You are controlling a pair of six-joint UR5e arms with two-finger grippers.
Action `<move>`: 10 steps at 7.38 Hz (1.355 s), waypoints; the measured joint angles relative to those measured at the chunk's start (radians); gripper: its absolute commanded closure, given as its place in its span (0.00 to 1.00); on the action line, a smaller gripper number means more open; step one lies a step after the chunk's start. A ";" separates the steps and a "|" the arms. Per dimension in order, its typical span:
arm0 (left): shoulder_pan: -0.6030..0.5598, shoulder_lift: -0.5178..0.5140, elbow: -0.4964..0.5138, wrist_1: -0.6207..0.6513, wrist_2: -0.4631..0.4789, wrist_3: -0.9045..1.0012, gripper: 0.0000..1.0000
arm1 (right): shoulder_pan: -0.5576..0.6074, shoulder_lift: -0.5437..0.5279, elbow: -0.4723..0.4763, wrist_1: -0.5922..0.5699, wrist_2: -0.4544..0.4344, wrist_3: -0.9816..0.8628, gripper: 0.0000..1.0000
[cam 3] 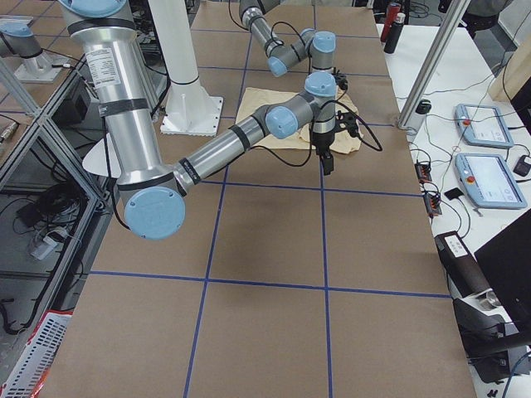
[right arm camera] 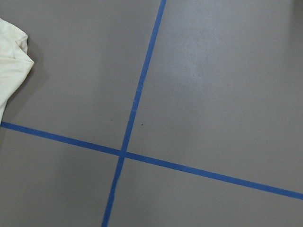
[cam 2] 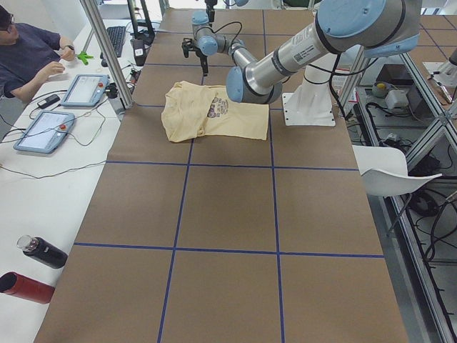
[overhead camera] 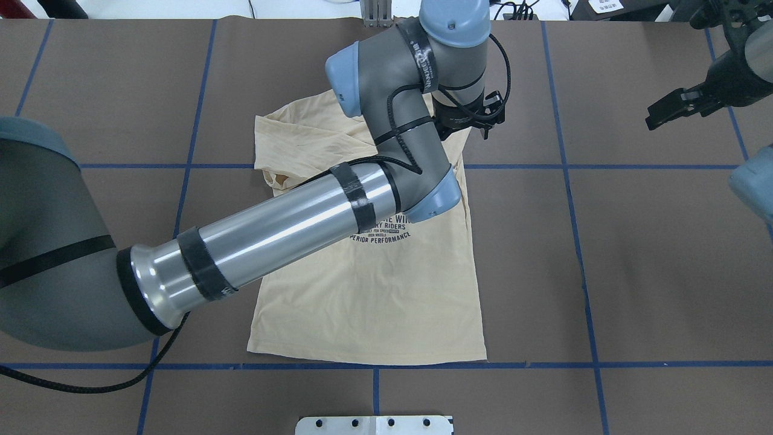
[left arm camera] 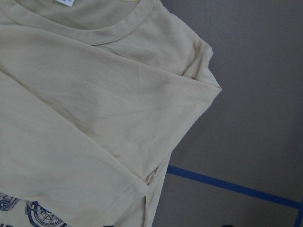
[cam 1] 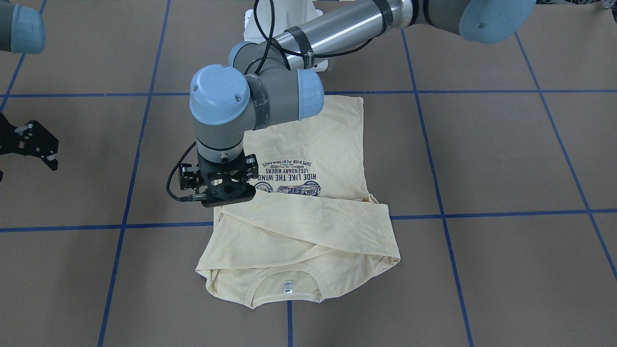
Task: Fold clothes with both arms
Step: 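Release the sleeve with the left gripper while the right gripper descends to the hem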
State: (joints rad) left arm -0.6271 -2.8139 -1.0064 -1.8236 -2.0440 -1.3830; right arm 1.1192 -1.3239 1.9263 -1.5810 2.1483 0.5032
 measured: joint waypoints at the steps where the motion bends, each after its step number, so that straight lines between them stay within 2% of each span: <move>1: -0.001 0.105 -0.167 0.065 -0.009 0.068 0.00 | -0.035 0.014 0.013 0.002 -0.004 0.083 0.00; 4: -0.006 0.499 -0.660 0.163 -0.014 0.223 0.00 | -0.202 0.010 0.119 0.002 -0.077 0.372 0.00; 5: -0.007 0.609 -0.780 0.168 -0.011 0.250 0.00 | -0.282 -0.004 0.167 0.001 -0.127 0.473 0.00; 6: -0.001 0.692 -0.861 0.168 0.009 0.266 0.00 | -0.367 -0.027 0.218 0.001 -0.185 0.559 0.00; 8: 0.056 0.807 -0.957 0.164 0.085 0.276 0.00 | -0.561 -0.072 0.309 0.001 -0.334 0.738 0.00; 10: 0.129 0.903 -1.021 0.152 0.154 0.260 0.00 | -0.759 -0.094 0.338 0.001 -0.511 0.895 0.00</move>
State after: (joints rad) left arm -0.4981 -1.9106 -2.0277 -1.6712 -1.8899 -1.1233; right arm 0.3598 -1.4174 2.2641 -1.5800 1.6370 1.3977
